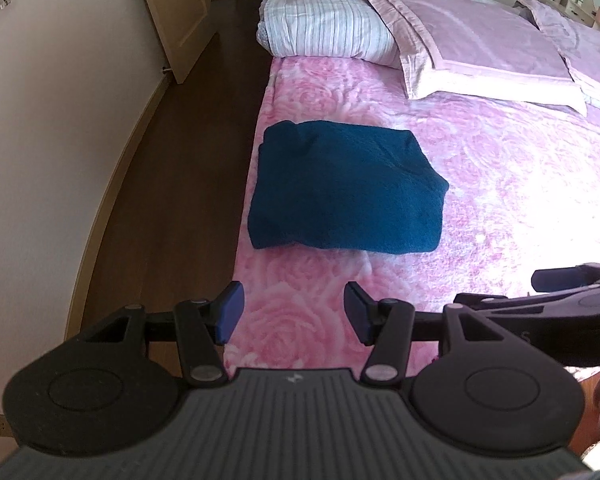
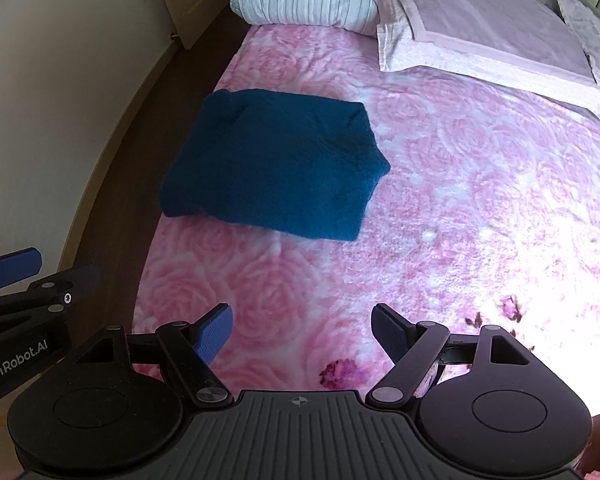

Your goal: Fold clothes

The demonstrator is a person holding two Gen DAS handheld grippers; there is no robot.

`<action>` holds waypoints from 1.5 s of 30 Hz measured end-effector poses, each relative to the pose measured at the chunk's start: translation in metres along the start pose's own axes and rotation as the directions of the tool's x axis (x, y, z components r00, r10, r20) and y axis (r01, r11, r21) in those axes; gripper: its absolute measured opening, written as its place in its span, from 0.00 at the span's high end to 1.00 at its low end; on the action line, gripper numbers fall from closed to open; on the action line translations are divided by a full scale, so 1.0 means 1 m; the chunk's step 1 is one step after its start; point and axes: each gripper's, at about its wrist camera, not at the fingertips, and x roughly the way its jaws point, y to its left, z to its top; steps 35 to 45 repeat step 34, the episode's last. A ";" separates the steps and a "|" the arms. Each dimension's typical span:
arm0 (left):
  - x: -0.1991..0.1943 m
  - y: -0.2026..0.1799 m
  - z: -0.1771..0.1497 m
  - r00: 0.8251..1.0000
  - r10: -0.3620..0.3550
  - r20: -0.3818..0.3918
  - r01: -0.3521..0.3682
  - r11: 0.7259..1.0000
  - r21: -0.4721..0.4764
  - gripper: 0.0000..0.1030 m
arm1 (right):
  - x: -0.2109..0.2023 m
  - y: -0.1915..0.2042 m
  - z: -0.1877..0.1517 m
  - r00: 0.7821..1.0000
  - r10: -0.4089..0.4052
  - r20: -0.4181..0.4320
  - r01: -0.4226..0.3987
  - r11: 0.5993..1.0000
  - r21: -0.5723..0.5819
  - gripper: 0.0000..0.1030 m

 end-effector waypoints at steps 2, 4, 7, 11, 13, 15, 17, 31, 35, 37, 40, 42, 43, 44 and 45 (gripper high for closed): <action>0.002 -0.001 0.002 1.000 0.003 0.001 -0.003 1.000 -0.001 0.50 | 0.001 0.001 0.003 1.000 -0.001 0.000 0.001 1.000 -0.002 0.23; 0.003 -0.002 0.003 1.000 0.004 0.003 -0.004 1.000 -0.003 0.50 | 0.003 0.002 0.006 1.000 -0.001 -0.001 0.001 1.000 -0.004 0.23; 0.007 -0.006 0.008 1.000 0.016 0.010 -0.016 1.000 0.000 0.50 | 0.005 -0.002 0.011 1.000 0.000 -0.004 0.000 1.000 -0.004 0.23; 0.012 -0.010 0.014 1.000 0.027 0.011 -0.027 1.000 -0.004 0.50 | 0.009 -0.007 0.019 1.000 0.002 -0.008 -0.003 1.000 -0.004 0.23; 0.013 -0.012 0.015 0.999 0.032 0.011 -0.032 0.999 -0.008 0.50 | 0.011 -0.010 0.022 1.000 0.005 -0.010 -0.005 1.000 -0.005 0.23; 0.015 -0.013 0.016 0.999 0.037 0.009 -0.037 0.999 -0.011 0.50 | 0.012 -0.013 0.026 1.000 0.007 -0.013 -0.007 1.000 -0.007 0.23; 0.017 -0.014 0.017 0.999 0.041 0.005 -0.041 0.999 -0.015 0.50 | 0.014 -0.015 0.029 1.000 0.010 -0.016 -0.010 1.000 -0.011 0.23; 0.027 -0.019 0.020 0.999 0.044 0.003 -0.044 0.999 -0.005 0.50 | 0.021 -0.025 0.030 0.999 0.020 -0.031 -0.020 1.000 0.006 0.23; 0.024 -0.020 0.019 0.999 0.046 0.023 -0.046 0.999 0.001 0.50 | 0.017 -0.025 0.027 1.000 0.022 -0.018 -0.021 1.000 0.011 0.23; 0.024 -0.020 0.019 0.999 0.046 0.023 -0.046 0.999 0.001 0.50 | 0.017 -0.025 0.027 1.000 0.022 -0.018 -0.021 1.000 0.011 0.23; 0.024 -0.020 0.019 0.999 0.046 0.023 -0.046 0.999 0.001 0.50 | 0.017 -0.025 0.027 1.000 0.022 -0.018 -0.021 1.000 0.011 0.23; 0.024 -0.020 0.019 0.999 0.046 0.023 -0.046 0.999 0.001 0.50 | 0.017 -0.025 0.027 1.000 0.022 -0.018 -0.021 1.000 0.011 0.23; 0.024 -0.020 0.019 0.999 0.046 0.023 -0.046 0.999 0.001 0.50 | 0.017 -0.025 0.027 1.000 0.022 -0.018 -0.021 1.000 0.011 0.23; 0.024 -0.020 0.019 0.999 0.046 0.023 -0.046 0.999 0.001 0.50 | 0.017 -0.025 0.027 1.000 0.022 -0.018 -0.021 1.000 0.011 0.23; 0.024 -0.020 0.019 0.999 0.046 0.023 -0.046 0.999 0.001 0.50 | 0.017 -0.025 0.027 1.000 0.022 -0.018 -0.021 1.000 0.011 0.23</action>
